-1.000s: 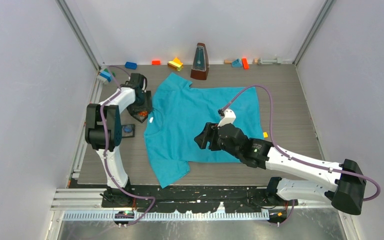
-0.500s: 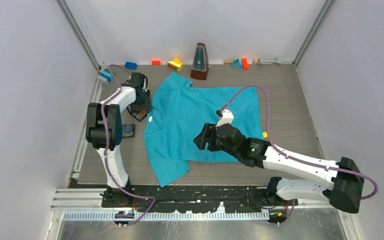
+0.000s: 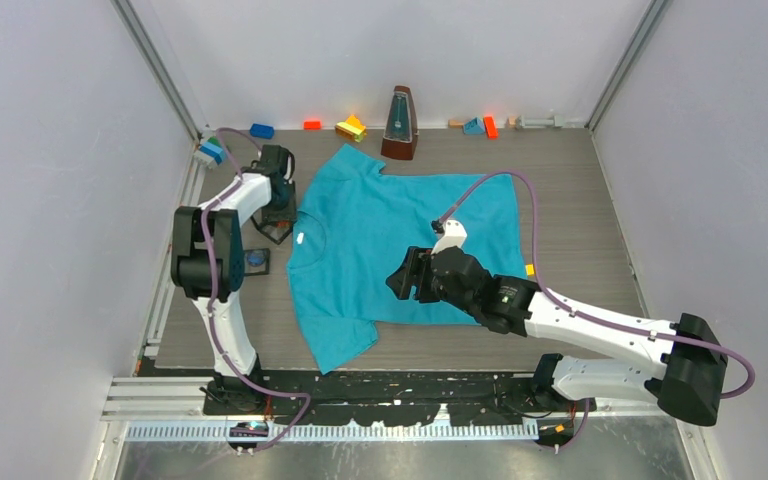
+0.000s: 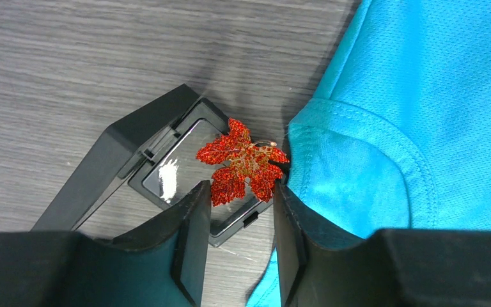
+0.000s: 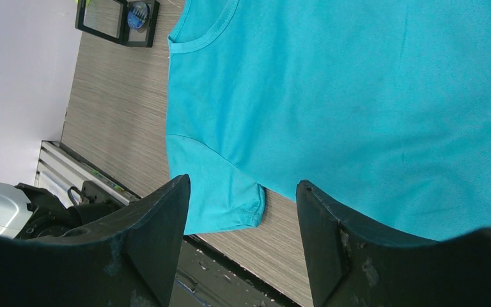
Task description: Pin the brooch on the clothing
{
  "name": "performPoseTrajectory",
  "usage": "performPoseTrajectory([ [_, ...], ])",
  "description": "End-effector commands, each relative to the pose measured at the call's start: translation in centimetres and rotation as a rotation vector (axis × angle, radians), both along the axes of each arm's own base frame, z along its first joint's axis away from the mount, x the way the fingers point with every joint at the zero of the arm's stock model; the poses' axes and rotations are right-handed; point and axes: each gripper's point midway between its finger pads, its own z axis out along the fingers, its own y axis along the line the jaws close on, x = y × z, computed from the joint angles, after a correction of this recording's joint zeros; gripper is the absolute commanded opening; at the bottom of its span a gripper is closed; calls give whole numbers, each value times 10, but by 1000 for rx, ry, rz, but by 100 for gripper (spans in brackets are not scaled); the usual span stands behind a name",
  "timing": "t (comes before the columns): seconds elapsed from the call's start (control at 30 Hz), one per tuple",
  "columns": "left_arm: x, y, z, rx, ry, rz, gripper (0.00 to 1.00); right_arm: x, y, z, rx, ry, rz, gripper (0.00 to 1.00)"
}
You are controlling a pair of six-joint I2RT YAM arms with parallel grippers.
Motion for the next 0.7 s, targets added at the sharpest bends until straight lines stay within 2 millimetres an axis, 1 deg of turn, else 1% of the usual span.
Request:
performPoseTrajectory([
  [0.0,3,10,31,45,-71,4,33,8,8,18,60,-26,-18,67],
  [0.17,2,11,37,54,-74,2,29,7,9,17,64,-17,-16,67],
  [0.27,1,14,49,63,-101,6,29,6,8,16,63,-15,-18,67],
  [0.33,-1,11,60,43,-126,1,29,6,7,17,63,-15,-19,66],
  [0.4,-5,1,76,-5,-164,-18,29,7,4,17,51,-20,-29,66],
  [0.43,-9,-4,89,-29,-198,-30,28,6,0,15,35,-19,-35,66],
  [0.5,-16,-17,110,-54,-258,-65,28,8,-9,20,30,-38,-55,67],
  [0.6,-32,-42,139,-85,-335,-135,28,8,-19,23,42,-43,-59,69],
  [0.63,-39,-54,147,-109,-349,-166,28,10,-23,27,62,-39,-63,70],
  [0.67,-48,-64,153,-134,-359,-200,29,11,-27,25,68,-30,-67,70],
])
